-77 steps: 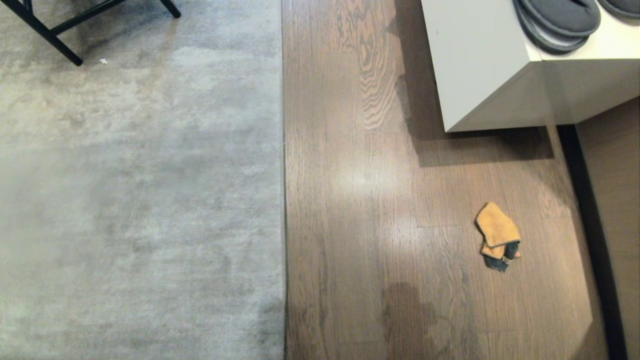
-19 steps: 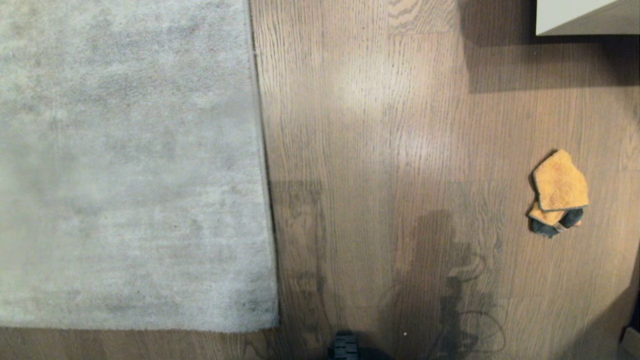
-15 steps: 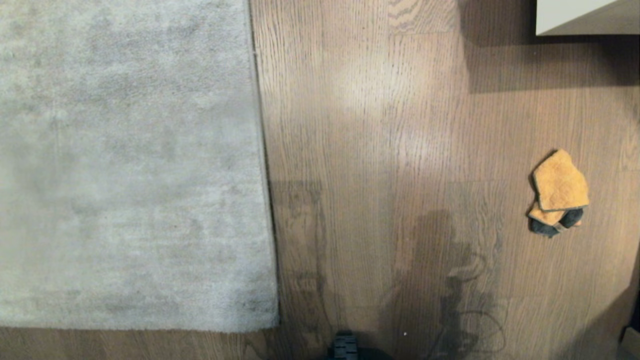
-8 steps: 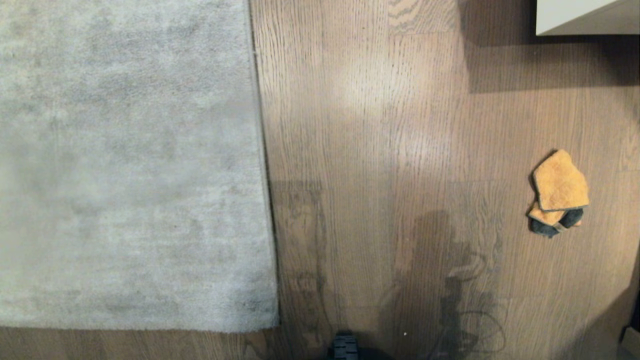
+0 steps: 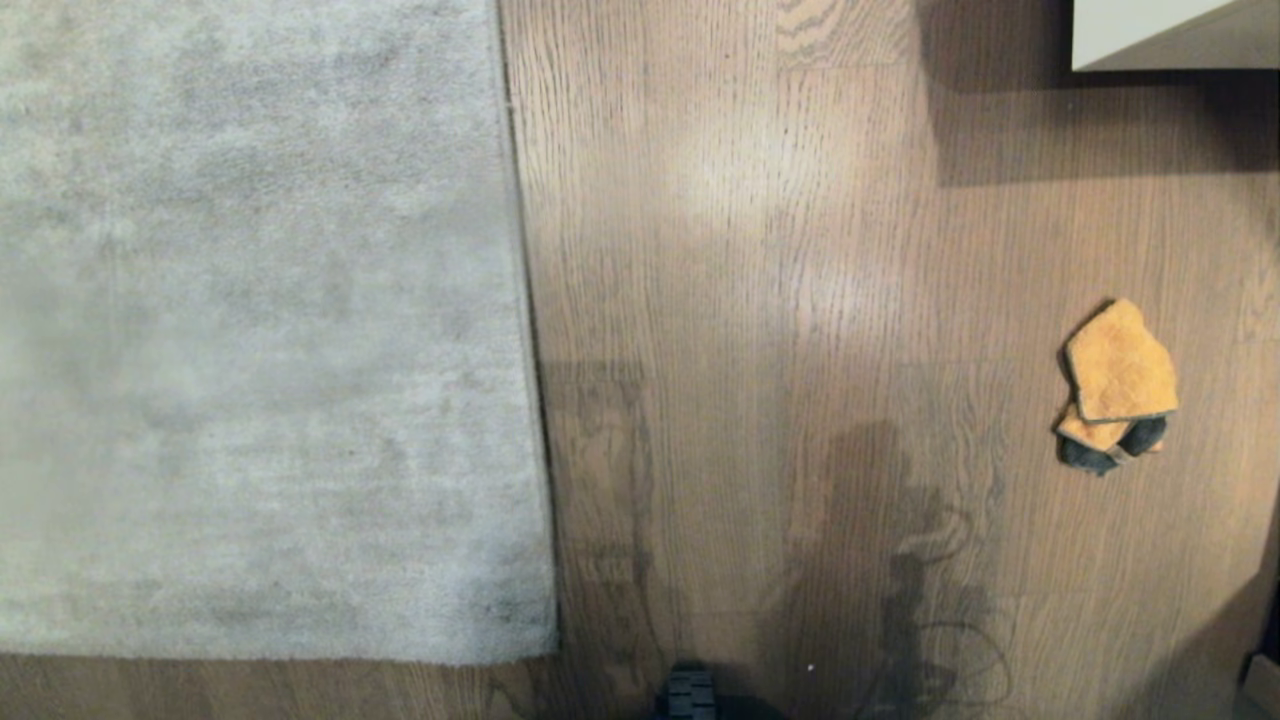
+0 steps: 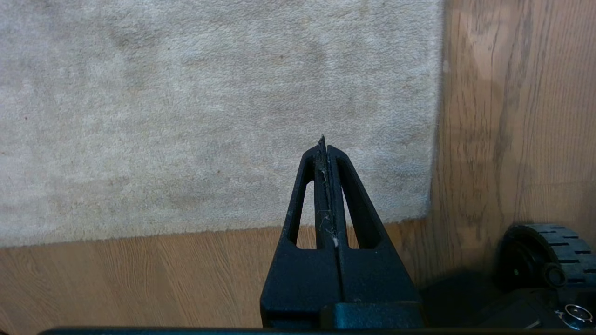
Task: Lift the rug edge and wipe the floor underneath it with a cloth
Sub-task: Pick up the rag
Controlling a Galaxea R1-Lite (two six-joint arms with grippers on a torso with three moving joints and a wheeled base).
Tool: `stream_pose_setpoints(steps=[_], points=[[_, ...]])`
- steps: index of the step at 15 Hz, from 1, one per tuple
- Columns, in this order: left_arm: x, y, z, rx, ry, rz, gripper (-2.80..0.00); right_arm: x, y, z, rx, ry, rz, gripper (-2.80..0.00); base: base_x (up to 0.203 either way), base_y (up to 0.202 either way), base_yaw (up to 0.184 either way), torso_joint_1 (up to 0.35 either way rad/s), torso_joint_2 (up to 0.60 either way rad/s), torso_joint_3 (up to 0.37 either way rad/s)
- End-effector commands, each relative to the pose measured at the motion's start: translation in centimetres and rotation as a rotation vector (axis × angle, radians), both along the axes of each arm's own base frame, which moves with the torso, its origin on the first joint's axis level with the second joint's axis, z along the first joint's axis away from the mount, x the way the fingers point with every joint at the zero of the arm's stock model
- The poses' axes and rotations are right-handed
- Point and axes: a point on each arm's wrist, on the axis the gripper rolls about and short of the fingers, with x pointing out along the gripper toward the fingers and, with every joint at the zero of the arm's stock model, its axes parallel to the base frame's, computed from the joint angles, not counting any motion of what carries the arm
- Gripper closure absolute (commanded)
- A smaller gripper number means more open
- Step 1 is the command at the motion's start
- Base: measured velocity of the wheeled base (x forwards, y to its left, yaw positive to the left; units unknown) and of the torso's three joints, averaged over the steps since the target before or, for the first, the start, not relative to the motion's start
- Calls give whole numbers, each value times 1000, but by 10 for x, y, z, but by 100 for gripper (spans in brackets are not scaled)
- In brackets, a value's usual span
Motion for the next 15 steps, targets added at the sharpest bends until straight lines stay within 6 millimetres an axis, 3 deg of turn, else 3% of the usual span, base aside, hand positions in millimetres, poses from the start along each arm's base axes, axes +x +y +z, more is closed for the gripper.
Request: stream_pose_setpoints(steps=[1, 8, 15], points=[[0, 0, 0, 0, 0, 0, 0, -1, 0, 4, -2, -5, 2, 0, 0, 0, 0, 0, 0, 0], [0, 0, 0, 0, 0, 0, 0, 10, 0, 41, -1, 85, 15, 0, 0, 0, 0, 0, 0, 0], [0, 0, 0, 0, 0, 0, 0, 35, 1, 70, 1, 192, 24, 0, 0, 0, 0, 0, 0, 0]])
